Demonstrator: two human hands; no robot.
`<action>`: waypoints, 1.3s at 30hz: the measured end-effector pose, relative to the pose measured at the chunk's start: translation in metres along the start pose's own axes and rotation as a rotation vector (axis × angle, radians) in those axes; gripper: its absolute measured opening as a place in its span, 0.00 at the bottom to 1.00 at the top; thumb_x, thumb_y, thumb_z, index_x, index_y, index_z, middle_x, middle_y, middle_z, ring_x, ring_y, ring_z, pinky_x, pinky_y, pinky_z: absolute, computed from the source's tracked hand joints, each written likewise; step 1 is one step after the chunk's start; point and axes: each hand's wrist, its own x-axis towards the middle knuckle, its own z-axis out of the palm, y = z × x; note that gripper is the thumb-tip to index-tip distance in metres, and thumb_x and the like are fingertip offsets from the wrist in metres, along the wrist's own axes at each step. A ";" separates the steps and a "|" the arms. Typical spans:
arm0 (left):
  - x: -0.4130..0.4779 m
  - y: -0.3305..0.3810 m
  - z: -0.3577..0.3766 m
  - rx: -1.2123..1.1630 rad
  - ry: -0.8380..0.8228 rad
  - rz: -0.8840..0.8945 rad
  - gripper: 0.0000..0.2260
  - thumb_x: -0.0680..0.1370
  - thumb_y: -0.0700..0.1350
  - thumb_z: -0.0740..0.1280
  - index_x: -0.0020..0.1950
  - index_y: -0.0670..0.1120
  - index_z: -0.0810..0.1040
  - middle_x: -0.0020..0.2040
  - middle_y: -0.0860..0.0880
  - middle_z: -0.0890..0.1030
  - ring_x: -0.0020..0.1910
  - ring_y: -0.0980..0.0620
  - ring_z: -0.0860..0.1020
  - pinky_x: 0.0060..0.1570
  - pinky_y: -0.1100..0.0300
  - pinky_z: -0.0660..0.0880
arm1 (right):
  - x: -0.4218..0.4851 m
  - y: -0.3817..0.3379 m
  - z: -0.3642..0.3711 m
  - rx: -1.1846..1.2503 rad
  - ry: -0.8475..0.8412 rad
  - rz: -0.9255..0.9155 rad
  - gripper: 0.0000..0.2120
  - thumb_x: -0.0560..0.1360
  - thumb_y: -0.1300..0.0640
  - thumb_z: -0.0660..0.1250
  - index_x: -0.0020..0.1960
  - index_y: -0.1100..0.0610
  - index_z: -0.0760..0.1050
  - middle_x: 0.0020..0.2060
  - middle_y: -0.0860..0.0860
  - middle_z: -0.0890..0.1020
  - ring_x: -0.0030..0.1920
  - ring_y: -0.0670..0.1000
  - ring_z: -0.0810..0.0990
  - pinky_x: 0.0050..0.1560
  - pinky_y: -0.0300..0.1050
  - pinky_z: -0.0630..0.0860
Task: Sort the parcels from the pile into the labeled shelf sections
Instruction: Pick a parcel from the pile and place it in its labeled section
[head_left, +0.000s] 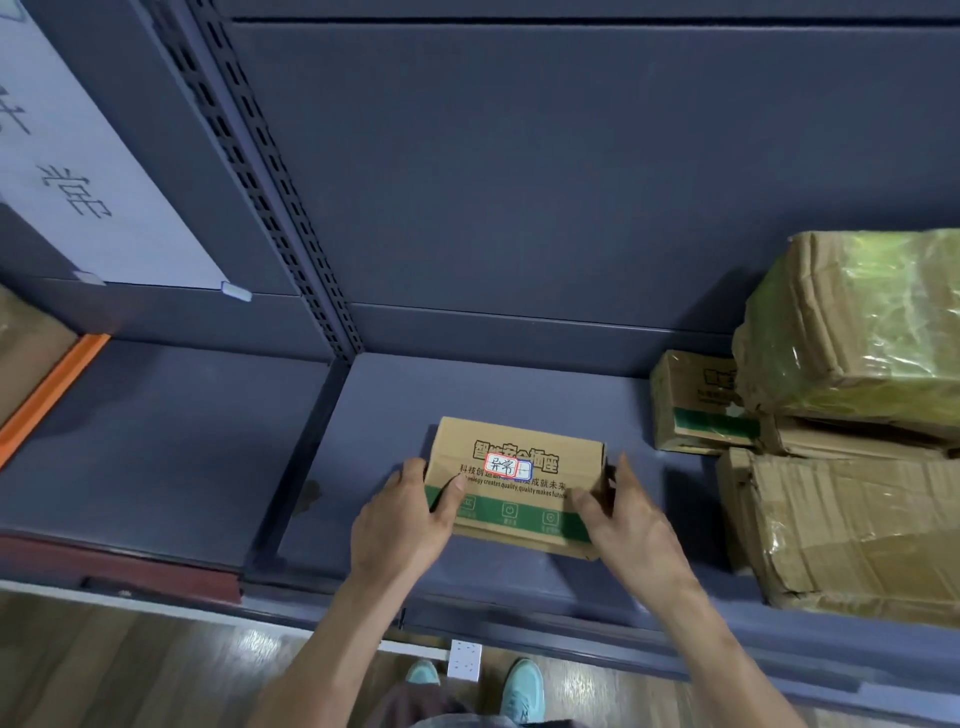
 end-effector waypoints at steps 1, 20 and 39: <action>-0.001 -0.003 0.000 -0.008 -0.012 -0.012 0.22 0.80 0.69 0.56 0.58 0.53 0.72 0.53 0.55 0.79 0.50 0.49 0.80 0.42 0.56 0.69 | 0.000 0.003 0.003 -0.019 -0.011 -0.013 0.13 0.81 0.47 0.65 0.62 0.49 0.67 0.58 0.51 0.79 0.61 0.55 0.79 0.58 0.47 0.74; -0.030 -0.119 -0.062 -0.331 0.075 -0.046 0.23 0.81 0.67 0.54 0.66 0.53 0.70 0.57 0.58 0.75 0.52 0.59 0.75 0.38 0.69 0.68 | -0.032 -0.088 0.096 0.034 -0.044 -0.275 0.18 0.80 0.44 0.64 0.67 0.44 0.63 0.58 0.46 0.79 0.55 0.48 0.76 0.49 0.45 0.71; -0.056 -0.384 -0.189 -0.456 0.080 -0.071 0.20 0.82 0.64 0.57 0.70 0.58 0.73 0.63 0.56 0.77 0.61 0.56 0.77 0.61 0.47 0.77 | -0.128 -0.260 0.307 0.040 -0.118 -0.302 0.21 0.80 0.40 0.61 0.70 0.40 0.62 0.60 0.39 0.78 0.66 0.47 0.74 0.63 0.53 0.74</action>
